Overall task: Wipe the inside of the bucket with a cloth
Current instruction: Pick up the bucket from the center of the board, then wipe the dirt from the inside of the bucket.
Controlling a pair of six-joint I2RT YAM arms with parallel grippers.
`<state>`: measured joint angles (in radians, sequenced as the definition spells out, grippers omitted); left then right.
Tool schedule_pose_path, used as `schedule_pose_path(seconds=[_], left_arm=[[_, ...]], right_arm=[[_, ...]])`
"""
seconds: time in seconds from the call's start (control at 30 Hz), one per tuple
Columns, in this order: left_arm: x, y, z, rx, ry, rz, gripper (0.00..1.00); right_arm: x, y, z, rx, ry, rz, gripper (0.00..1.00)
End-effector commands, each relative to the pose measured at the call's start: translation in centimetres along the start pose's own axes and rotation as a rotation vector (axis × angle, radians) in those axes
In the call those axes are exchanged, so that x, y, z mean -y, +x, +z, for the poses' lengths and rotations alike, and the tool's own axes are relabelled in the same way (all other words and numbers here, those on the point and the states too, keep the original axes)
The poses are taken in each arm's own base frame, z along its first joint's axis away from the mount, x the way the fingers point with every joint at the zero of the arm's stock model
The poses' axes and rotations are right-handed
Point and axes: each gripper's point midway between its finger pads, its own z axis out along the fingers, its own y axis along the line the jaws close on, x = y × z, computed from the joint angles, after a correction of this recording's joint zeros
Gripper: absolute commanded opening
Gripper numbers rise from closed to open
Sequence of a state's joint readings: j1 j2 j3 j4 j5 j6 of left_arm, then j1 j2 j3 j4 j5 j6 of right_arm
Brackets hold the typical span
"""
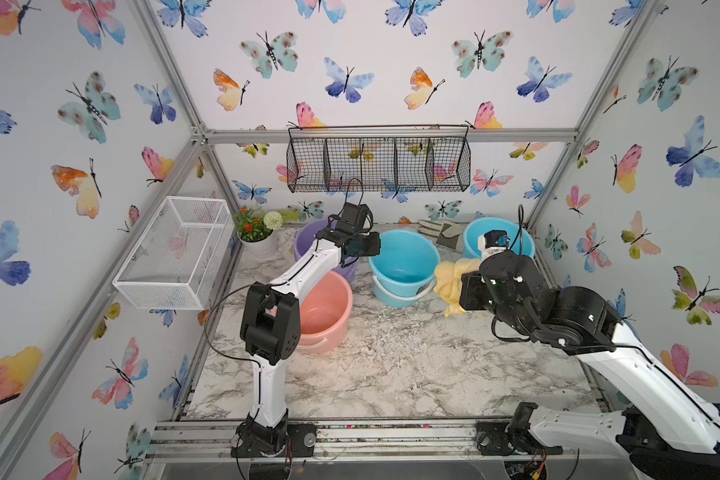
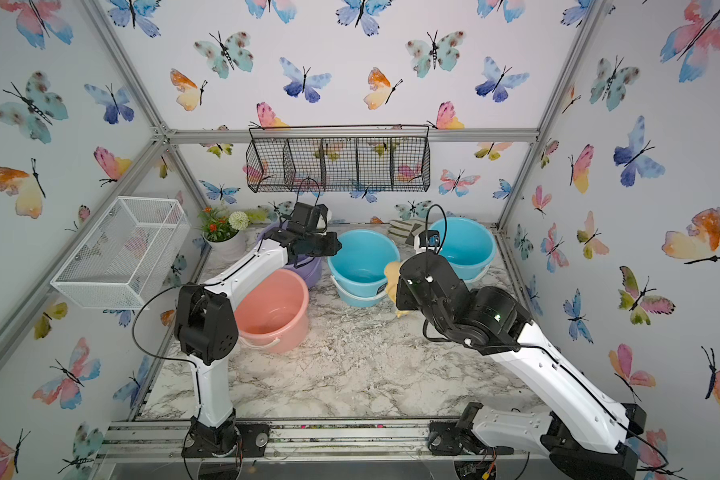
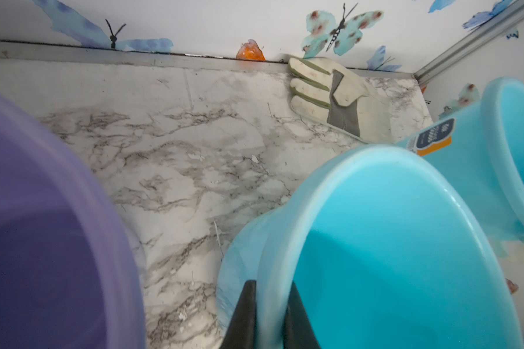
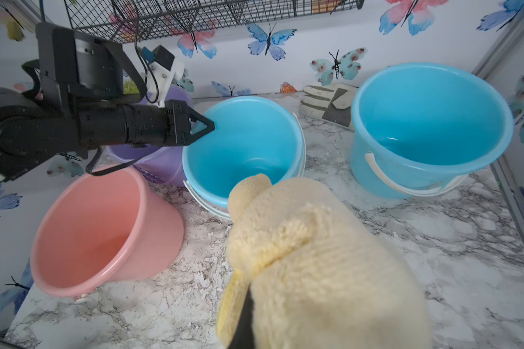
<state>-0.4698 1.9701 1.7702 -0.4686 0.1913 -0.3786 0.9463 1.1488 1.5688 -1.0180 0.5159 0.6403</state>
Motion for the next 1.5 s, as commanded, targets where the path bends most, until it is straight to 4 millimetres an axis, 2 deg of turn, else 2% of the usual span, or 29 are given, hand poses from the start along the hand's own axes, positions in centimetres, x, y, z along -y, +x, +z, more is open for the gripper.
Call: schedule_pose_path(seconds=[0.0,0.27,0.37,0.53,0.63,0.77,0.93,1.13,1.47], left_arm=[[4.6,-0.4,-4.9,0.054,0.127,-0.008,0.00],[7.9,6.2,-7.8,-0.029,0.141,0.029,0.00],[9.1,8.2,-8.9,-0.012,0.147,0.049,0.00],[10.0,10.5,-10.4,0.015,0.155,0.048,0.00],[9.8,11.6,-10.9,0.008,0.180,0.014,0.00],[9.2,12.9,-11.3,0.006,0.177,0.012,0.00],[9.1,13.3,-12.1,0.055,0.175,0.045,0.00],[9.7,13.9,-12.4,0.094,0.186,0.097,0.00],[10.0,13.8,-13.6,0.155,0.186,0.150,0.00]], right_arm=[[-1.7,-2.4,-0.5,0.072,-0.075,0.006,0.02],[-4.6,-4.8,-1.5,0.149,-0.223,0.039,0.02],[-4.9,-4.6,-1.1,0.146,-0.234,0.033,0.02],[-5.3,-2.3,0.2,0.085,-0.247,-0.001,0.02],[-5.6,0.0,1.3,0.022,-0.268,-0.026,0.02],[-6.3,4.1,3.4,-0.086,-0.305,-0.076,0.02],[-7.1,10.0,6.2,-0.227,-0.369,-0.131,0.02],[-8.4,15.7,9.1,-0.303,-0.481,-0.180,0.02],[-7.2,24.5,13.2,-0.443,-0.518,-0.343,0.02]])
